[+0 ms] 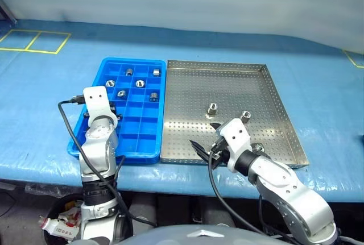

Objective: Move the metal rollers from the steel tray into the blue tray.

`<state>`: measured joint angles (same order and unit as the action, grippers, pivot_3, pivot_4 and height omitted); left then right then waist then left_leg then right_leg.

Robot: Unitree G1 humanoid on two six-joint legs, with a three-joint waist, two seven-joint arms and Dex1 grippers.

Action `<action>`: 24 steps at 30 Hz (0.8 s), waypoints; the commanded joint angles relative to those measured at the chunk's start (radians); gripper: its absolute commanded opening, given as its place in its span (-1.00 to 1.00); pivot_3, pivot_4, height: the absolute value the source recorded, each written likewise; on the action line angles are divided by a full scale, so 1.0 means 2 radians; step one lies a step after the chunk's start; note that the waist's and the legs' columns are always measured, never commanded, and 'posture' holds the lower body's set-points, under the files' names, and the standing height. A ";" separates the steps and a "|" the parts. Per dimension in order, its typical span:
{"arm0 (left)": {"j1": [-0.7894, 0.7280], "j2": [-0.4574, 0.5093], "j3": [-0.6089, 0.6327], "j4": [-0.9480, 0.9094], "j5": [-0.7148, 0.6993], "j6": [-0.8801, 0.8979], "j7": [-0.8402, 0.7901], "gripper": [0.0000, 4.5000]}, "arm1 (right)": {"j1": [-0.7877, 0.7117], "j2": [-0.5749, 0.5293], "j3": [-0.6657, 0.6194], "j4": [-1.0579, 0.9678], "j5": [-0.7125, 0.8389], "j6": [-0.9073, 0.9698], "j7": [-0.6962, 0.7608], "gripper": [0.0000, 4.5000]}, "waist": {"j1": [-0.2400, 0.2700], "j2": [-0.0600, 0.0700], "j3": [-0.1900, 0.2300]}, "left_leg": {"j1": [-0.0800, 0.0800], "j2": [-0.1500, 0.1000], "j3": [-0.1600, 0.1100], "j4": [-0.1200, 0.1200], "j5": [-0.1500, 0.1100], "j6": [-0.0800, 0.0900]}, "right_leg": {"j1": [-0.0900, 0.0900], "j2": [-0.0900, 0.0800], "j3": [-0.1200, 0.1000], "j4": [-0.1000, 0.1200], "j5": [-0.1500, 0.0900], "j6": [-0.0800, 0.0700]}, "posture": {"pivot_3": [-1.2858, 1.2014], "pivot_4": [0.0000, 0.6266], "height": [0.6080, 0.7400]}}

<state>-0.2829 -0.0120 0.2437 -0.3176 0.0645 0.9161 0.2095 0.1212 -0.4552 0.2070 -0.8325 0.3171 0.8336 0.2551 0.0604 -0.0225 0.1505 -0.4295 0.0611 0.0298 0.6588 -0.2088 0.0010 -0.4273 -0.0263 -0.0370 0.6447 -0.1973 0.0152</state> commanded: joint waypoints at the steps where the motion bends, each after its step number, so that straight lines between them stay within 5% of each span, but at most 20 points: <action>1: 0.002 -0.001 -0.005 -0.007 -0.007 0.006 -0.007 0.40 | 0.001 0.007 -0.007 -0.019 -0.002 -0.003 -0.005 1.00 | -0.001 0.000 0.000 | 0.000 0.000 0.000 0.000 0.000 0.000 | 0.000 0.000 0.000 0.000 0.000 0.000 | 0.13 -0.52 1.00; 5: -0.020 0.014 -0.018 0.002 -0.010 -0.015 -0.026 0.99 | 0.011 0.013 -0.011 -0.023 -0.003 -0.005 -0.010 1.00 | -0.003 0.000 0.000 | 0.000 0.000 0.000 0.000 0.000 0.000 | 0.000 0.000 0.000 0.000 0.000 0.000 | 0.12 -0.52 1.00; 16: -0.135 0.089 -0.120 0.037 -0.114 -0.024 -0.248 0.99 | 0.029 0.021 -0.039 -0.038 0.011 0.002 -0.010 1.00 | -0.006 0.000 0.000 | -0.001 0.000 0.000 0.000 0.000 0.000 | 0.000 0.000 0.000 0.000 0.000 0.000 | 0.11 -0.52 1.00; 24: -0.223 0.091 -0.214 0.151 -0.135 -0.047 -0.366 0.99 | 0.049 0.030 -0.049 -0.048 0.006 0.000 -0.024 1.00 | -0.012 0.000 0.000 | -0.001 0.000 0.000 0.000 0.000 0.000 | 0.000 0.000 0.000 0.000 0.000 0.000 | 0.07 -0.52 1.00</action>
<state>-0.6942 0.1795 -0.1485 -0.0378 -0.1877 0.8499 -0.4743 0.2170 -0.4012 0.1283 -0.8828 0.3254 0.8408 0.2162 0.0373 -0.0224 0.1506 -0.4313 0.0608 0.0296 0.6591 -0.2093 0.0020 -0.4280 -0.0262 -0.0374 0.6439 -0.1976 0.0147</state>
